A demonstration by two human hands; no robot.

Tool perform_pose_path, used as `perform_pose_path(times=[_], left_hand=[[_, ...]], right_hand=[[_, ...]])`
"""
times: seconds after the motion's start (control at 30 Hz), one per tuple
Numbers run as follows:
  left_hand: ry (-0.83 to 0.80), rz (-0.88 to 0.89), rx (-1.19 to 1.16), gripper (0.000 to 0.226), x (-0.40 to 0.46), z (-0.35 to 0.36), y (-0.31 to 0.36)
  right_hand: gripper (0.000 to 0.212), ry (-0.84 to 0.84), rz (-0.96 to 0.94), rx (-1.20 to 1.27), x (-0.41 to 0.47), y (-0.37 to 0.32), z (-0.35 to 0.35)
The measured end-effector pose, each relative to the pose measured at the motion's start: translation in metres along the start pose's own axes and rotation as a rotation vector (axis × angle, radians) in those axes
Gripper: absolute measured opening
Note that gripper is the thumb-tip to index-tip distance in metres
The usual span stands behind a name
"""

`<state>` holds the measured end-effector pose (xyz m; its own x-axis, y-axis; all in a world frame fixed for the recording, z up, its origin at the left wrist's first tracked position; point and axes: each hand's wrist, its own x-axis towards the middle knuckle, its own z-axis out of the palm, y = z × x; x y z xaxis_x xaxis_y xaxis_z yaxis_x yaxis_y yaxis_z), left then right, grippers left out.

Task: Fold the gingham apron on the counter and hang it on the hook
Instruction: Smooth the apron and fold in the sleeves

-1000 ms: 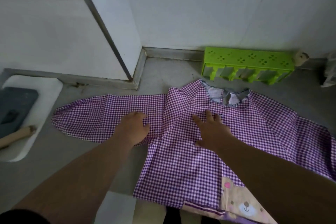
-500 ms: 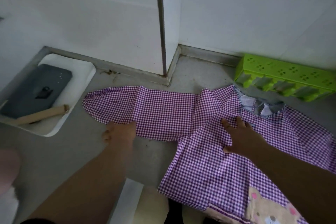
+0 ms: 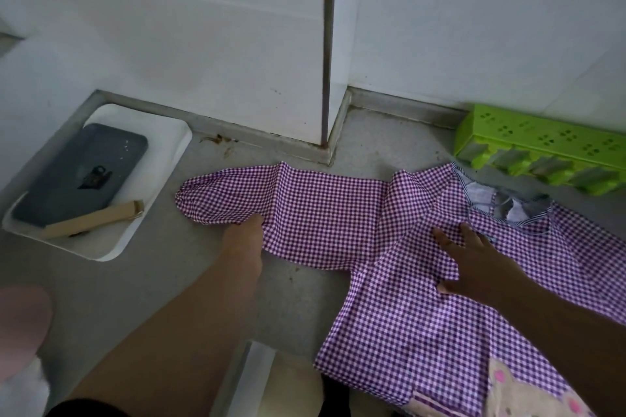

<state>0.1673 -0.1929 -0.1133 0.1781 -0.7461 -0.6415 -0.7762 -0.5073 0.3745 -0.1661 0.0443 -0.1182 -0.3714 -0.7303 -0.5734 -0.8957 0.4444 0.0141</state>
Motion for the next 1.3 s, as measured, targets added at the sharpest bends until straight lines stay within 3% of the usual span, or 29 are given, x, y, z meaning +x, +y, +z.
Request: perform_pose_path(times=[0.1,0.2,0.27,0.33,0.4,0.47,0.57,0.63,0.7,0.73,0.77,0.83,0.97,1.07,1.17,1.23,1.3], left_hand=[[0.061,0.04,-0.113,0.047,0.015,-0.002,0.005],[0.169,0.051,-0.57,0.044,-0.003,-0.017,0.031],[0.252,0.247,-0.612,0.033,-0.044,-0.017,0.059],[0.222,0.631,-0.539,0.029,-0.09,-0.008,0.086],[0.212,1.118,-0.315,0.04,-0.126,0.02,0.104],[0.098,1.494,0.073,0.038,-0.141,0.052,0.109],[-0.12,1.761,0.655,0.049,-0.148,0.099,0.099],[-0.117,1.739,0.843,0.047,-0.138,0.119,0.083],[-0.173,1.566,0.962,0.049,-0.127,0.128,0.07],[-0.211,1.48,1.021,0.052,-0.125,0.133,0.065],[-0.234,1.41,1.065,0.057,-0.122,0.136,0.06],[-0.284,1.324,1.147,0.066,-0.119,0.143,0.056],[-0.298,1.253,1.251,0.072,-0.124,0.151,0.06],[-0.284,1.228,1.332,0.072,-0.135,0.153,0.067],[-0.259,1.227,1.403,0.074,-0.146,0.16,0.073],[-0.236,1.246,1.438,0.076,-0.151,0.166,0.073],[-0.216,1.262,1.467,0.078,-0.155,0.173,0.074]], right_hand=[[0.125,0.048,0.002,-0.003,-0.006,0.003,0.001],[0.126,0.069,0.013,0.005,-0.008,0.004,0.003],[0.125,0.062,0.027,0.038,-0.008,0.008,0.005],[0.126,0.065,-0.004,0.069,-0.006,0.008,0.005],[0.125,0.07,-0.011,0.109,-0.006,0.011,0.005],[0.123,0.1,-0.043,0.15,-0.003,0.01,0.009],[0.105,0.176,-0.078,0.315,-0.008,0.032,0.013],[0.085,0.09,0.031,0.386,-0.012,0.044,0.016],[0.065,0.01,0.089,0.282,-0.014,0.056,0.022],[0.071,0.011,0.082,0.269,-0.012,0.062,0.028],[0.085,0.068,0.059,0.237,-0.008,0.064,0.034],[0.089,0.159,0.039,0.259,-0.005,0.076,0.044],[0.059,0.264,0.102,0.368,-0.031,0.086,0.022],[0.029,0.24,0.341,0.801,-0.036,0.101,0.016],[0.04,0.216,0.489,1.608,-0.038,0.114,0.014],[0.051,0.276,0.614,1.829,-0.032,0.12,0.013],[0.039,0.293,0.693,1.803,-0.031,0.127,0.013]])
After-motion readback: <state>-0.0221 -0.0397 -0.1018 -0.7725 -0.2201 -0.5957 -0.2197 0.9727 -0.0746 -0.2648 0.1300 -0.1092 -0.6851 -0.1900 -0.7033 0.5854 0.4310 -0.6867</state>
